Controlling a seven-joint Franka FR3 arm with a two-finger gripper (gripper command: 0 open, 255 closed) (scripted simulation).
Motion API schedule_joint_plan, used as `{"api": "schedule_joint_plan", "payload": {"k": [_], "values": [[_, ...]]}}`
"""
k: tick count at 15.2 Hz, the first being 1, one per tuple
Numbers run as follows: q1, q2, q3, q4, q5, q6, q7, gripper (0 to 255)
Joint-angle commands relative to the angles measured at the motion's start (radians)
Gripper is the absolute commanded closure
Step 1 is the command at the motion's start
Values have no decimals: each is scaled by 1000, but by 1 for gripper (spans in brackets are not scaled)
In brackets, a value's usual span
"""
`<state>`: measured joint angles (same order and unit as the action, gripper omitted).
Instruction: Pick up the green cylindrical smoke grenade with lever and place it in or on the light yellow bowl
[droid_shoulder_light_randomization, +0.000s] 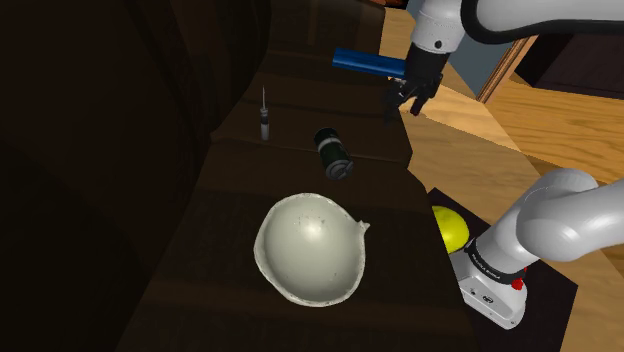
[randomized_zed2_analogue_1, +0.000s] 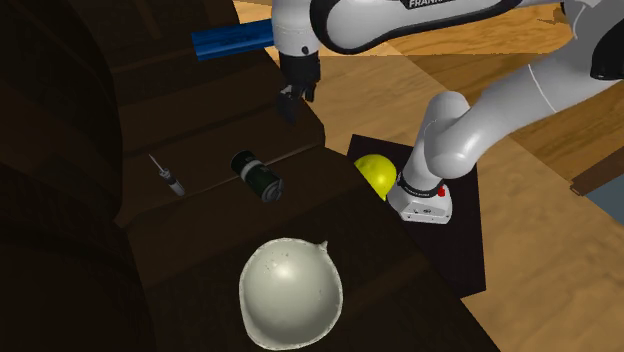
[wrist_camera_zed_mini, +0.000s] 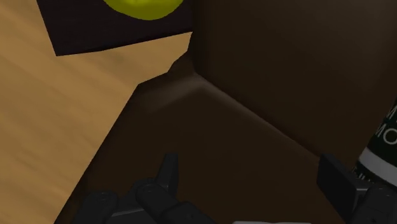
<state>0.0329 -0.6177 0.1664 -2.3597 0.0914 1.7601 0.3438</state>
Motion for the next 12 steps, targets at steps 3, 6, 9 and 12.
{"api": "schedule_joint_plan", "payload": {"k": [3, 6, 9, 12], "values": [[15, 95, 80, 44, 43, 54, 122, 0], [21, 177, 135, 94, 61, 91, 209, 0], [25, 268, 188, 156, 65, 125, 297, 0], [28, 350, 229, 215, 58, 150, 373, 0]]}}
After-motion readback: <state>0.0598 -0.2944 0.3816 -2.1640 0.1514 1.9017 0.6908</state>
